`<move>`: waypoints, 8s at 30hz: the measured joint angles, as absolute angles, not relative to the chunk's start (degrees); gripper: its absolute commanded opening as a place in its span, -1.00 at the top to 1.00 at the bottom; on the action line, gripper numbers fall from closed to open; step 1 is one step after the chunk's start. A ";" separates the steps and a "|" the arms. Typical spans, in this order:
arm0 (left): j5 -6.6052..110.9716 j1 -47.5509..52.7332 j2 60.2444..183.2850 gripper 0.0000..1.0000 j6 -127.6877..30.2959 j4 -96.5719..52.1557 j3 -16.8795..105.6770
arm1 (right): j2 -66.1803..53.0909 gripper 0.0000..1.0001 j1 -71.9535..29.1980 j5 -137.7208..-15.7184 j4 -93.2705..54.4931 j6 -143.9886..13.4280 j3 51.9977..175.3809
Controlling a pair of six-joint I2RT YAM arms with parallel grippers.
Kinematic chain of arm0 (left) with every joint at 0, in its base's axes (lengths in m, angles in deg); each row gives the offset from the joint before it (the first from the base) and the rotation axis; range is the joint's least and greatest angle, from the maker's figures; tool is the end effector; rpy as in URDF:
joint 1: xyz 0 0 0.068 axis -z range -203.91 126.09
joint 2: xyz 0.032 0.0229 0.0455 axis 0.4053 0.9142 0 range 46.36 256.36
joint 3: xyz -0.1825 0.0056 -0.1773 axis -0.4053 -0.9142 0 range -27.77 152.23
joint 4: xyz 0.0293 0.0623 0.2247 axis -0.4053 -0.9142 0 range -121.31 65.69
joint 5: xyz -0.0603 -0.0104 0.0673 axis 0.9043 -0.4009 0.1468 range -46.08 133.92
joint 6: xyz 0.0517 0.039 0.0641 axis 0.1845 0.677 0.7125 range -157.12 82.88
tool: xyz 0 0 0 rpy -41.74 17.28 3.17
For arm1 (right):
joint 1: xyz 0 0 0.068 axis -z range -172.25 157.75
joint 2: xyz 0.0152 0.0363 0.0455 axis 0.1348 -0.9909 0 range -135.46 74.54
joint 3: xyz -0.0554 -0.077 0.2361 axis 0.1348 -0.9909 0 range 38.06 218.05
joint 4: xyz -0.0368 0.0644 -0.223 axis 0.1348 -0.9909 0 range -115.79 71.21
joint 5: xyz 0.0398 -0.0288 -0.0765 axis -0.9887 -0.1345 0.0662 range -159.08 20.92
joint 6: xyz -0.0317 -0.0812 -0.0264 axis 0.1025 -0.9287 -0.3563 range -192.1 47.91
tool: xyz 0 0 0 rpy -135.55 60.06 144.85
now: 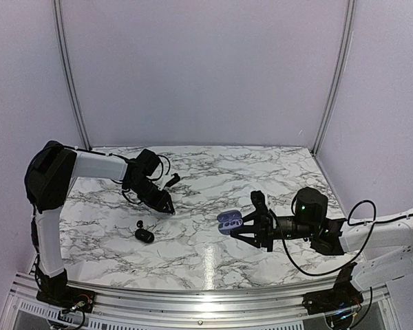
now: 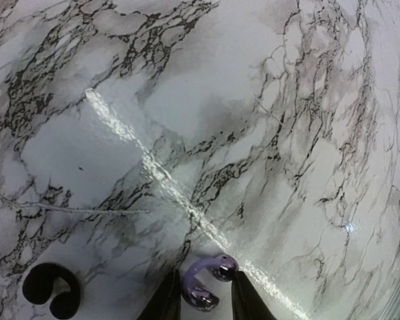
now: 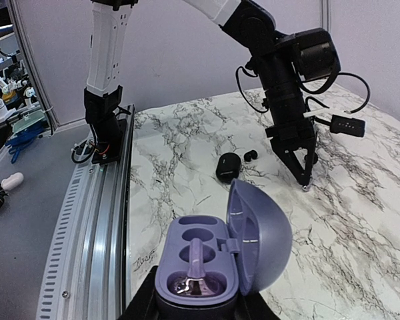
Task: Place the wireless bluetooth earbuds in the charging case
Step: Pick up the left earbud from the center of the board, then place the left earbud in the left side groove of the charging case, then adjust the left earbud in the left side groove of the charging case.
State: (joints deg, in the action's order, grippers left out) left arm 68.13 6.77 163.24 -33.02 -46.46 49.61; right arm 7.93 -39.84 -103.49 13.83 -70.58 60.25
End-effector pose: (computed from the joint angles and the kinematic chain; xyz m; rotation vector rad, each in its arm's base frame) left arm 0.3325 -0.2362 0.1099 0.9359 2.5044 -0.7122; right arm 0.1398 0.2214 0.2008 -1.1404 1.5041 1.1340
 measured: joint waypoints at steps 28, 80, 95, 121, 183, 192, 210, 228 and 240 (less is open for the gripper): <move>65.46 11.73 150.61 1.00 -32.76 -42.55 39.19 | 9.04 1.00 -39.84 -103.80 14.92 -70.62 58.37; 71.23 40.71 133.21 1.00 -18.22 -26.84 38.93 | 8.45 1.00 -40.61 -114.62 22.00 -69.02 58.85; 69.99 41.00 133.23 1.00 -18.51 -24.43 38.79 | 9.00 1.00 -40.61 -113.94 23.51 -68.59 58.85; 68.28 41.30 133.23 0.55 -18.44 -24.17 38.66 | 9.78 1.00 -40.61 -113.59 23.12 -68.63 58.85; 47.87 52.93 131.02 -0.24 16.40 -46.90 41.88 | -1.73 1.00 -42.80 -125.66 16.91 -67.12 64.84; 47.45 53.45 132.46 0.09 17.45 -47.49 41.88 | -2.61 1.00 -43.36 -125.81 16.58 -66.88 65.34; 45.03 54.11 132.57 -0.34 16.82 -48.56 42.51 | -2.83 1.00 -43.43 -125.79 16.25 -66.29 65.34; 50.56 46.42 122.43 0.56 -4.45 -36.54 37.53 | 2.97 1.00 -43.43 -116.41 16.34 -67.73 65.10; 50.93 46.04 122.10 0.70 -9.33 -33.35 35.06 | 5.28 1.00 -43.43 -110.42 15.71 -69.20 64.62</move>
State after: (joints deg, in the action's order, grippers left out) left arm 50.93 46.04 122.10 -9.33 -33.35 35.06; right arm 5.28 -43.43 -110.42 15.71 -69.20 64.62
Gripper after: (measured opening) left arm 0.144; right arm 0.282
